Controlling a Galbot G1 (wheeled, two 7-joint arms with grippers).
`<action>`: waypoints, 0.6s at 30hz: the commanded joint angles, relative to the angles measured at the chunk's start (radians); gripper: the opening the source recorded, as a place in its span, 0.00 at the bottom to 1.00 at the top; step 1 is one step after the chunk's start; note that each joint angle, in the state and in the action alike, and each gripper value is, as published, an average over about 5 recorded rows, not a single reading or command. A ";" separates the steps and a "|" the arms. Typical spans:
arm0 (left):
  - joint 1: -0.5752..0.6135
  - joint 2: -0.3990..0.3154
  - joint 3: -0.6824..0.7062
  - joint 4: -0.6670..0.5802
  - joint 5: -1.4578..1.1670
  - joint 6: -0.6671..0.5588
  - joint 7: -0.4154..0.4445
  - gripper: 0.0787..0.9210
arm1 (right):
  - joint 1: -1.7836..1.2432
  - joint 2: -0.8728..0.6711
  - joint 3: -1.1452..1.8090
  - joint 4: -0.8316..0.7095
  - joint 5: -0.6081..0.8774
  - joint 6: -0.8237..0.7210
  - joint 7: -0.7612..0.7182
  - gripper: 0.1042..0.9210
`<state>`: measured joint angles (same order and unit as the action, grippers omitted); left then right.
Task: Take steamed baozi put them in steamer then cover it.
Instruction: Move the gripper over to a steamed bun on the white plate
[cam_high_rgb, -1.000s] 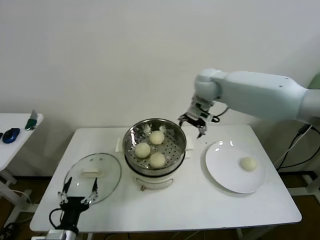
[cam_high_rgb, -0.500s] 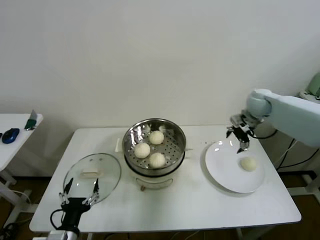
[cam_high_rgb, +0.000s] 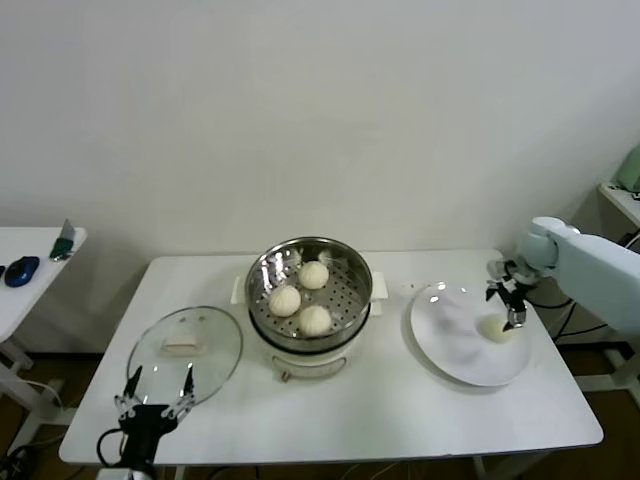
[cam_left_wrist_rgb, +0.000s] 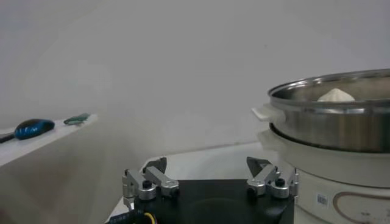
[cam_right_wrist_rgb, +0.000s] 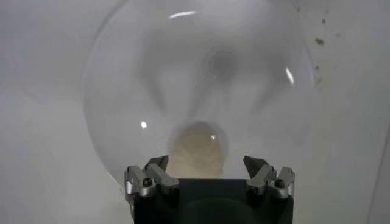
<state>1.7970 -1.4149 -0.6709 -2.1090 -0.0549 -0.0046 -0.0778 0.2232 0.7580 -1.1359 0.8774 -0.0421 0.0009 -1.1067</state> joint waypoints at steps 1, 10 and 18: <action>-0.001 -0.003 0.002 0.005 0.008 0.001 0.000 0.88 | -0.117 0.013 0.124 -0.106 -0.073 0.013 0.005 0.88; 0.001 0.001 0.000 0.009 0.008 -0.002 0.003 0.88 | -0.149 0.049 0.176 -0.145 -0.101 0.025 0.010 0.88; -0.002 0.003 0.005 0.013 0.009 -0.004 0.013 0.88 | -0.156 0.064 0.199 -0.171 -0.127 0.044 0.012 0.88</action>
<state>1.7952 -1.4127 -0.6679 -2.0998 -0.0484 -0.0069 -0.0695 0.0970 0.8082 -0.9827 0.7448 -0.1360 0.0335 -1.0962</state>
